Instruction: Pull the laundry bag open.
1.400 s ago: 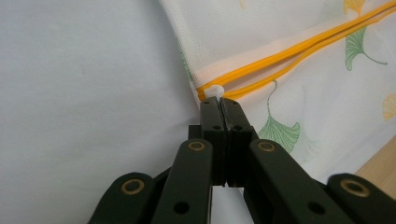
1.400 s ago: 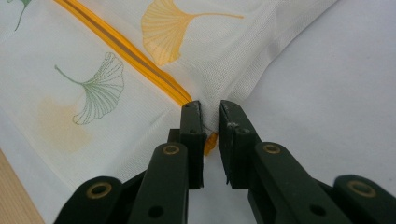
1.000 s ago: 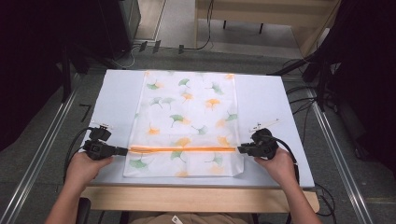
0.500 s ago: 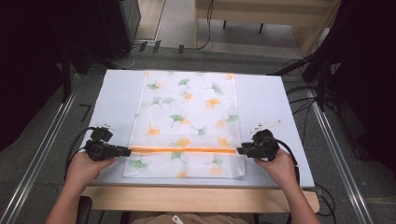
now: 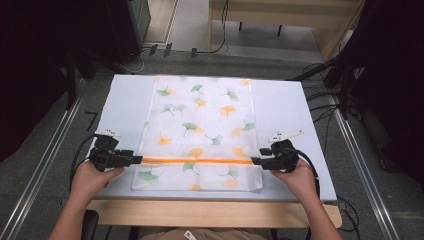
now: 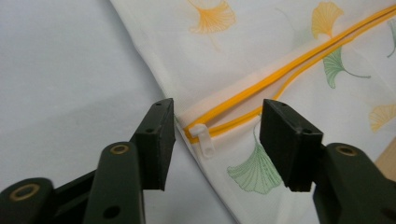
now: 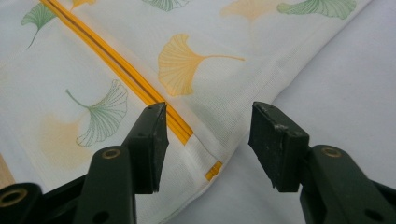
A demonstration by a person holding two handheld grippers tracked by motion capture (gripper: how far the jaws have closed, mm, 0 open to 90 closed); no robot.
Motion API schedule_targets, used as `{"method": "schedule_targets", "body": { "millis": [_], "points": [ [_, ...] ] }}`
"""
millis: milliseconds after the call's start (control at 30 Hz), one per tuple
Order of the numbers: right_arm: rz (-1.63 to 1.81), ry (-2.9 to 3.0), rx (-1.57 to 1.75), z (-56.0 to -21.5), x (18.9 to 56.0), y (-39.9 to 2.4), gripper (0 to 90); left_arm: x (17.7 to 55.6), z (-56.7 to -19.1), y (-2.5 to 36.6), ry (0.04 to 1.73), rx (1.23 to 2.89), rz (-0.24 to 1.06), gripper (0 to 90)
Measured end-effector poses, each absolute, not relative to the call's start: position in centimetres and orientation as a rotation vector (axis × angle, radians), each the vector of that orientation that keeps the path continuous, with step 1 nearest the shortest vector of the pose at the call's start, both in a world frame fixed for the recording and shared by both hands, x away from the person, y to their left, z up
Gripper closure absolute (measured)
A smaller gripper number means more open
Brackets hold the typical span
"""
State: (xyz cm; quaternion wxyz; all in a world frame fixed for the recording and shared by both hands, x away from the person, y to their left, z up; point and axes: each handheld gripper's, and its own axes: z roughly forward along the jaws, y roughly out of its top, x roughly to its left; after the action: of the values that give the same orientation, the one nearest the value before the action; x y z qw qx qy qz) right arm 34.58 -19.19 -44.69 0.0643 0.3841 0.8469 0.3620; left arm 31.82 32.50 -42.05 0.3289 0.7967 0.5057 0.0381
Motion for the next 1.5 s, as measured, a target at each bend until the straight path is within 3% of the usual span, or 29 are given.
{"method": "schedule_targets", "body": {
  "millis": [267,500,867,1500],
  "points": [
    [1.13,2.504,1.18,-44.6,34.7,-19.8,40.4,31.7,-41.8,32.6,1.29,2.059,0.159,36.8],
    [1.171,2.436,1.225,-44.1,34.8,-21.5,38.5,31.8,-41.7,33.3,1.296,2.044,0.187,35.4],
    [1.201,2.316,1.251,-44.6,35.1,-23.8,27.8,32.4,-41.6,34.3,1.311,2.01,0.258,32.9],
    [1.128,2.286,1.33,-46.2,36.2,-25.7,24.1,33.8,-42.4,35.2,1.338,2.005,0.307,32.5]
  ]
}}
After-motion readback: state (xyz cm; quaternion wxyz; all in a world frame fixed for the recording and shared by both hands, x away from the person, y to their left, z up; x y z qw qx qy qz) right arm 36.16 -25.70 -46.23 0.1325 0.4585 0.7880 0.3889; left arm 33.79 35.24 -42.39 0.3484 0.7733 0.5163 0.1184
